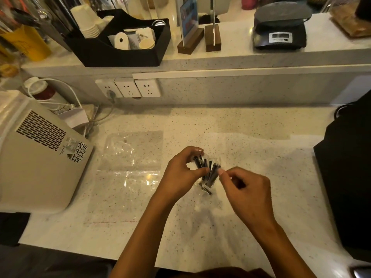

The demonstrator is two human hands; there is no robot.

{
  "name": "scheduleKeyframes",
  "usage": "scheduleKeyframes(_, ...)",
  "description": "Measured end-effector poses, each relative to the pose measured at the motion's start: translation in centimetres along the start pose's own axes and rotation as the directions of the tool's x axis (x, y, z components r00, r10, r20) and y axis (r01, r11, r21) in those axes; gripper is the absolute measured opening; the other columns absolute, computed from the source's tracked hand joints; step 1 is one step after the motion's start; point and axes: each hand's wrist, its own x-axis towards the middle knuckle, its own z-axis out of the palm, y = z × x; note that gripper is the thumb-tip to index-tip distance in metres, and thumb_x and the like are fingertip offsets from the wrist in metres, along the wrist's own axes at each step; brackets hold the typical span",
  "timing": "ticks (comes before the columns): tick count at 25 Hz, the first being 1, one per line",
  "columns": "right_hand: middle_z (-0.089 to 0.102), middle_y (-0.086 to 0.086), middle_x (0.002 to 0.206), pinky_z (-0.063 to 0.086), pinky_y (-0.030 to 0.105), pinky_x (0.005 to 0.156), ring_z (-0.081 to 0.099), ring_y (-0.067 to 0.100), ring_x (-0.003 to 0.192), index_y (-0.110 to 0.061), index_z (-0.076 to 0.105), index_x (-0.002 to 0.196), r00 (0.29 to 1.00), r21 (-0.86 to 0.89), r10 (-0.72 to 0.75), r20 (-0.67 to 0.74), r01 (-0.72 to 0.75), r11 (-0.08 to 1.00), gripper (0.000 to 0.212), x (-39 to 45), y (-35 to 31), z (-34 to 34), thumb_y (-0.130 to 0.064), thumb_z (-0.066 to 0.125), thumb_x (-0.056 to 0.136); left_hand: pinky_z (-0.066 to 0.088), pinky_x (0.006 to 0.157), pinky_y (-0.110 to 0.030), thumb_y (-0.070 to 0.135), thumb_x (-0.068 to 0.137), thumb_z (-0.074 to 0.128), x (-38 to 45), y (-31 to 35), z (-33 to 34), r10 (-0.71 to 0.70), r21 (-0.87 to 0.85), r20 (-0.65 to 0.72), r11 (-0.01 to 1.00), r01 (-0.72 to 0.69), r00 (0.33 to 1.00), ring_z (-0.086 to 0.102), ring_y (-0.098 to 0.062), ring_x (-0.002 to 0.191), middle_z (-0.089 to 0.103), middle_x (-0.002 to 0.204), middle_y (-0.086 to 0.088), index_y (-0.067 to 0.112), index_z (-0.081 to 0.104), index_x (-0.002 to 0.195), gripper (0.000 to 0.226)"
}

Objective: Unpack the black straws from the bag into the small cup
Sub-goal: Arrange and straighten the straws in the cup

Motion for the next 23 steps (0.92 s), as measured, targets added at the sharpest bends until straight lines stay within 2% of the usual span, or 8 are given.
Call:
scheduleKeyframes(2,0.058,-0.016,0.074,0.041,0.012,0.052,0.057,0.006,0.068,-0.036,0.063,0.087,0.999,-0.037,0.028,-0.028,-0.029,0.999,0.017,0.7,0.4,0.1,-0.051,0.070,0.082,0.053,0.097,-0.039,0.016,0.079,0.084,0.3,0.2,0.4,-0.001,0.029,0.044,1.000,0.000,0.999,0.063,-0.010,0.115,0.072,0.116,0.015,0.033,0.065,0.118,0.046)
scheduleKeyframes(5,0.058,-0.020,0.104,0.047,0.015,0.067,0.060,0.003,0.090,-0.038,0.062,0.109,0.983,-0.085,0.122,0.140,-0.111,0.990,0.033,1.7,1.0,1.3,-0.042,0.079,0.081,0.054,0.098,-0.043,0.011,0.081,0.080,0.6,0.1,0.9,0.003,0.016,0.033,1.000,-0.003,0.999,0.067,-0.014,0.106,0.075,0.106,0.010,0.031,0.071,0.109,0.035)
scheduleKeyframes(9,0.070,-0.018,0.096,0.054,0.019,0.072,0.067,0.002,0.091,-0.036,0.071,0.096,0.978,0.095,0.164,0.130,-0.177,0.980,0.011,2.5,1.8,2.4,-0.030,0.076,0.089,0.057,0.090,-0.039,0.015,0.082,0.080,0.6,-0.2,1.0,0.039,-0.002,-0.024,0.999,-0.039,0.999,0.069,-0.012,0.091,0.076,0.092,0.012,0.031,0.076,0.094,0.020)
scheduleKeyframes(12,0.073,-0.024,0.089,0.050,0.006,0.067,0.067,-0.009,0.090,-0.043,0.070,0.098,0.980,0.207,0.144,0.140,-0.172,0.963,0.018,3.0,1.4,2.2,-0.027,0.074,0.091,0.057,0.086,-0.033,0.015,0.084,0.078,0.5,-0.4,0.9,0.053,-0.007,-0.034,0.999,-0.054,0.998,0.069,-0.007,0.087,0.077,0.091,0.012,0.029,0.077,0.094,0.017)
scheduleKeyframes(15,0.072,-0.024,0.090,0.047,0.001,0.069,0.065,-0.011,0.092,-0.043,0.069,0.104,0.981,0.269,0.144,0.130,-0.175,0.947,0.019,4.4,0.6,2.1,-0.031,0.074,0.091,0.056,0.087,-0.029,0.015,0.085,0.077,0.2,-0.6,1.0,0.045,-0.021,-0.050,0.999,-0.046,0.998,0.069,-0.005,0.087,0.077,0.092,0.013,0.029,0.078,0.094,0.017)
scheduleKeyframes(17,0.073,-0.024,0.091,0.049,0.003,0.069,0.066,-0.009,0.091,-0.040,0.072,0.099,0.982,0.291,0.150,0.113,-0.177,0.940,0.010,5.4,0.5,2.0,-0.034,0.073,0.092,0.057,0.089,-0.031,0.016,0.085,0.078,0.2,-0.6,1.1,0.020,-0.046,-0.064,0.999,-0.023,0.998,0.070,-0.008,0.088,0.077,0.093,0.010,0.028,0.078,0.094,0.015)
scheduleKeyframes(20,0.077,-0.018,0.095,0.055,0.016,0.079,0.069,-0.003,0.093,-0.032,0.077,0.103,0.982,0.322,0.155,0.107,-0.182,0.929,0.013,6.1,0.6,1.9,-0.035,0.070,0.093,0.056,0.087,-0.030,0.017,0.084,0.080,0.3,-0.5,1.2,0.009,-0.045,-0.077,0.999,-0.013,0.997,0.070,-0.008,0.086,0.077,0.092,0.010,0.026,0.078,0.096,0.015)
scheduleKeyframes(23,0.079,-0.014,0.096,0.057,0.023,0.084,0.072,0.001,0.094,-0.036,0.075,0.102,0.982,0.334,0.154,0.112,-0.183,0.925,0.011,6.1,0.8,1.8,-0.035,0.069,0.093,0.058,0.090,-0.035,0.018,0.085,0.080,0.4,-0.5,1.3,0.003,-0.047,-0.074,0.999,-0.007,0.997,0.072,-0.013,0.089,0.078,0.094,0.006,0.025,0.079,0.099,0.016)
